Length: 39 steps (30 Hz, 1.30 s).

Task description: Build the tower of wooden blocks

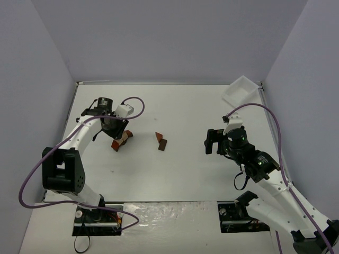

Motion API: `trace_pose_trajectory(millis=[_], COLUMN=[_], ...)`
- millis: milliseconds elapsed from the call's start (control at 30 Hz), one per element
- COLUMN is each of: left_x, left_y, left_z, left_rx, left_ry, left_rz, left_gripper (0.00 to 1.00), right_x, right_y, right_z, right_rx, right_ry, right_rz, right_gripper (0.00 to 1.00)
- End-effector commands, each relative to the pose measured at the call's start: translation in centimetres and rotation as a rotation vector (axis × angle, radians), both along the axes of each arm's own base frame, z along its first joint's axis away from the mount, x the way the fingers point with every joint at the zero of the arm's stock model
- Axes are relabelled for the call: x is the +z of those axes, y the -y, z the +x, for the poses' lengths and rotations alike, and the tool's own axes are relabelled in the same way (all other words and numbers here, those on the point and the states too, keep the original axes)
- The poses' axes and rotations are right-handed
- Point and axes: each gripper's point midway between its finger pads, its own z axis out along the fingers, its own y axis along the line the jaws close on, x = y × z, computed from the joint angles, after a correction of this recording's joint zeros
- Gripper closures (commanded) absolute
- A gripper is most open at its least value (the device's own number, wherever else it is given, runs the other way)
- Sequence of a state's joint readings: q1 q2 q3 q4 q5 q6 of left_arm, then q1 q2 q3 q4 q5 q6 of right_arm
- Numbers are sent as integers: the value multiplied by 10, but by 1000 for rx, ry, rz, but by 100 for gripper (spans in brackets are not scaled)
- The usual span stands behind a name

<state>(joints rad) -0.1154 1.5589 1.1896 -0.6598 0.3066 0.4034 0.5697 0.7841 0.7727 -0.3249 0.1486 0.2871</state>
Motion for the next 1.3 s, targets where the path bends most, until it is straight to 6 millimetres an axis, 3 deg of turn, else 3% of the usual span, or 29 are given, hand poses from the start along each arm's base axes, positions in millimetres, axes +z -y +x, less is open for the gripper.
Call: trace_pose_trajectory(millis=[0,500,600,700,833,900,1000,1267], left_x=[23,31,50,81,134,142,143,87], left_y=[-1,-3,-5,-7,2,21,71,170], left_z=[19,17,17,18,15,12,-3,-7], left_rx=[9,31,66,149,429,460,500,498], left_ry=[87,106,139,199,294,297,291,162], left_rz=[-11,-5,-9,-29,-168,-215,-251,-233], left_gripper=[66,44,43,42,39,35,31,30], right_x=[18,20,21,23,23,22,21,20], right_y=[-6,-7,-7,-6,-5,-5,-4,-3], right_z=[9,9,9,9,10,10,11,10], right_rx=[-1,5,4,2,-5,-8,-17,-27], right_ry=[57,59,62,69,70,67,64,65], right_rz=[45,53,55,54,50,51,50,53], right_gripper=[0,0,0,0,0,0,0,0])
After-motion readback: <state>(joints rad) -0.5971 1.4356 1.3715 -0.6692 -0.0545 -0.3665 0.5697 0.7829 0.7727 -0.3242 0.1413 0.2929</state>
